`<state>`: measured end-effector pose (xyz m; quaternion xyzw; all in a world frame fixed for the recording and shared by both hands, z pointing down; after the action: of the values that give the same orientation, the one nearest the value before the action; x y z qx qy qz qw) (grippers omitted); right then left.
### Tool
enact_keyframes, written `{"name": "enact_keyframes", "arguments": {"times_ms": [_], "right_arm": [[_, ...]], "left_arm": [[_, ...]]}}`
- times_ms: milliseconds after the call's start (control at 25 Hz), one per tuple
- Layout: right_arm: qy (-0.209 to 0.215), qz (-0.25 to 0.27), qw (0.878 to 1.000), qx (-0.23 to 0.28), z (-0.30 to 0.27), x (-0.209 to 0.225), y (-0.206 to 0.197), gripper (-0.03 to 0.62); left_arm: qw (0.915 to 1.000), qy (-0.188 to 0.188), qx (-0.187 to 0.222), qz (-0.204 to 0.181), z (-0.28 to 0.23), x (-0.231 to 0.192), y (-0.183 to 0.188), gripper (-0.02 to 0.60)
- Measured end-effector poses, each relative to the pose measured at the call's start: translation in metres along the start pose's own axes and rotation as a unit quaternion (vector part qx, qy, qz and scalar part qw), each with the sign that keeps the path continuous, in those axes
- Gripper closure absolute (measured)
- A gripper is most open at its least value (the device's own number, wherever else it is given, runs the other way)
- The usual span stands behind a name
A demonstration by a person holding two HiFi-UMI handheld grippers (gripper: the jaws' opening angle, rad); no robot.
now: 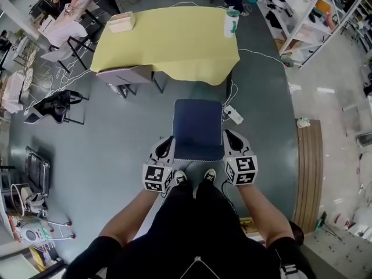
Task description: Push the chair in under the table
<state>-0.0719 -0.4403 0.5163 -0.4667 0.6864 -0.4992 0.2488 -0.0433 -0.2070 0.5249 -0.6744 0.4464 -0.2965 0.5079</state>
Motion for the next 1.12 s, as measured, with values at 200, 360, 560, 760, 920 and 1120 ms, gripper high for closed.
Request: {"name": "enact_keyframes", "arguments": {"times_ms": [200, 360, 560, 760, 920, 1120], "right_arm": [[-0.005, -0.011, 0.999, -0.043, -0.020, -0.001, -0.043, 0.579], [-0.008, -0.025, 0.996, -0.088, -0.029, -0.009, -0.091, 0.579], [0.001, -0.034, 0.989, -0.141, -0.050, -0.021, -0.146, 0.579], [0.020, -0.029, 0.980, -0.197, -0.053, -0.035, -0.194, 0.578], [0.041, -0.010, 0.972, -0.233, -0.053, -0.042, -0.217, 0.576], [0.090, 0.059, 0.957, -0.270, -0.055, -0.053, -0.232, 0.451]], "left_arm": [[0.9993, -0.005, -0.032, 0.016, -0.008, -0.008, -0.040, 0.572], [0.9966, -0.008, -0.076, 0.030, -0.004, -0.013, -0.087, 0.572], [0.9914, -0.006, -0.126, 0.035, -0.016, -0.028, -0.141, 0.572], [0.9818, 0.003, -0.188, 0.022, -0.017, -0.030, -0.186, 0.571], [0.9742, -0.015, -0.225, 0.002, -0.018, -0.025, -0.208, 0.566], [0.9607, -0.085, -0.256, -0.067, -0.022, -0.006, -0.230, 0.415]]}}
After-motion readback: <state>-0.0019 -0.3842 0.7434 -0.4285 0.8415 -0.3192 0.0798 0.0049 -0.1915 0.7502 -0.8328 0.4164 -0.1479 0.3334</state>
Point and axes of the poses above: the fingertips, and each gripper's own axes: z backward along the fingers, x to its right, y out of its top, the point moved 5 cm from there along z, backward along the fingers, and after that the axes turned 1 degree about y, right-handed, at the moved point
